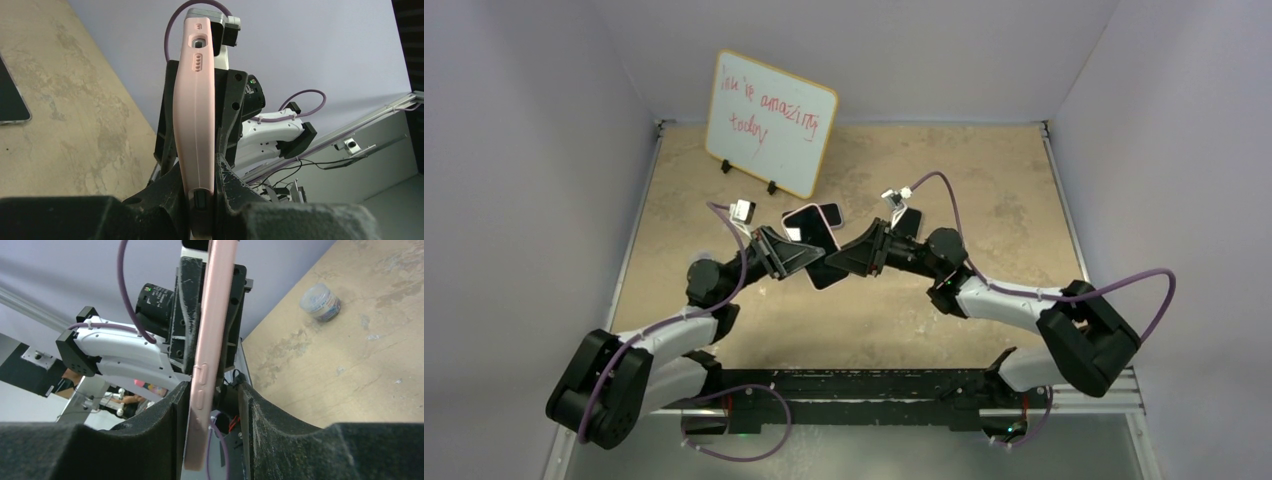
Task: Take the phone out of the phone case
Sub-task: Remove the phone case from the phone.
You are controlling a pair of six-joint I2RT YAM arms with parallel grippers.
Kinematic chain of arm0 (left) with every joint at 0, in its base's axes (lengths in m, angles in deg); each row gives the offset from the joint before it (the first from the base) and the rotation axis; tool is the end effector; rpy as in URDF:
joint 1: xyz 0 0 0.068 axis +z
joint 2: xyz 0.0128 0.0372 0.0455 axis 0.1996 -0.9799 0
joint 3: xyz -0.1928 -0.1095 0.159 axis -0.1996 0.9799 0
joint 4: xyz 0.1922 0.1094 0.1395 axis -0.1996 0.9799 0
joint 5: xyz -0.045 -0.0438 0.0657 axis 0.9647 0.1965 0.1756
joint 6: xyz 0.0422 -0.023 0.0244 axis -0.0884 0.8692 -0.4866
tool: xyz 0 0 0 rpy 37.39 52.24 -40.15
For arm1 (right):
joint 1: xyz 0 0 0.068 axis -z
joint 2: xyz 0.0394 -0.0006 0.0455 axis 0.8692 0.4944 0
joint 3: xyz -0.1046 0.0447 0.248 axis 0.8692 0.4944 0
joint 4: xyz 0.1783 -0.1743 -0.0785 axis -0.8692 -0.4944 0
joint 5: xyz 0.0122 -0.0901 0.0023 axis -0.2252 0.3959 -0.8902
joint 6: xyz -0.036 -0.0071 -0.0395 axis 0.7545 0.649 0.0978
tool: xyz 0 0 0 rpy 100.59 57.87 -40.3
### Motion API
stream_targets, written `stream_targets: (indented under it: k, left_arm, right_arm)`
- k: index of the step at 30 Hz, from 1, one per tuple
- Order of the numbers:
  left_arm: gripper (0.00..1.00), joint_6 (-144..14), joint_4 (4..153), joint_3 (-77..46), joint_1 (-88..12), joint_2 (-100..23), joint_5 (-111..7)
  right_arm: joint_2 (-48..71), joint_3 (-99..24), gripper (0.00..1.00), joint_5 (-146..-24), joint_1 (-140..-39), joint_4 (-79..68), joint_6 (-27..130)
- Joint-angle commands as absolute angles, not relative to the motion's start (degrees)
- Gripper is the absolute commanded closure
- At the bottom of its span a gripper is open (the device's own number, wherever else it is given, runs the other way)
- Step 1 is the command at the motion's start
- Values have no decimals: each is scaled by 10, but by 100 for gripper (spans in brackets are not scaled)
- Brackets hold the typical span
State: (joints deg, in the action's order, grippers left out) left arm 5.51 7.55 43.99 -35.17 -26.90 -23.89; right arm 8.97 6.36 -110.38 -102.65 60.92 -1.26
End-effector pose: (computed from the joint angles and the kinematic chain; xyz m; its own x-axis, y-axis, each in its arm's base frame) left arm 0.1746 -0.0996 0.2356 -0.7730 -0.5303 -0.3482 0.4515 -0.0742 -0.8892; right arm 0.1929 0.2014 0.2665 -0.6956 0.3467 -0.6293 -0.6821 -0.0435 0.7300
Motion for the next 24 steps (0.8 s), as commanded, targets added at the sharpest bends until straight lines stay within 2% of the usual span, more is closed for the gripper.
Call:
stream_targets:
  k: [1,7,13,20,24]
  left_arm:
    - [100,59,16,403,-353,-267,-212]
    - [100,58,23,410,-353,-268,-213]
    - [100,58,27,408,-355,-275,-213]
    - [100,46,31,376,-367,-282,-184]
    - [100,43,30,365,-372,-286,-170]
  right_arm:
    - [77,36,56,-1112,-1020,590,-5]
    - [52,23,50,-1092,-1017,586,-24]
    - [17,-4,41,-1055,-1016,496,21]
    - [58,-43,41,-1060,-1017,504,10]
    - [76,-54,44,-1065,-1017,517,-1]
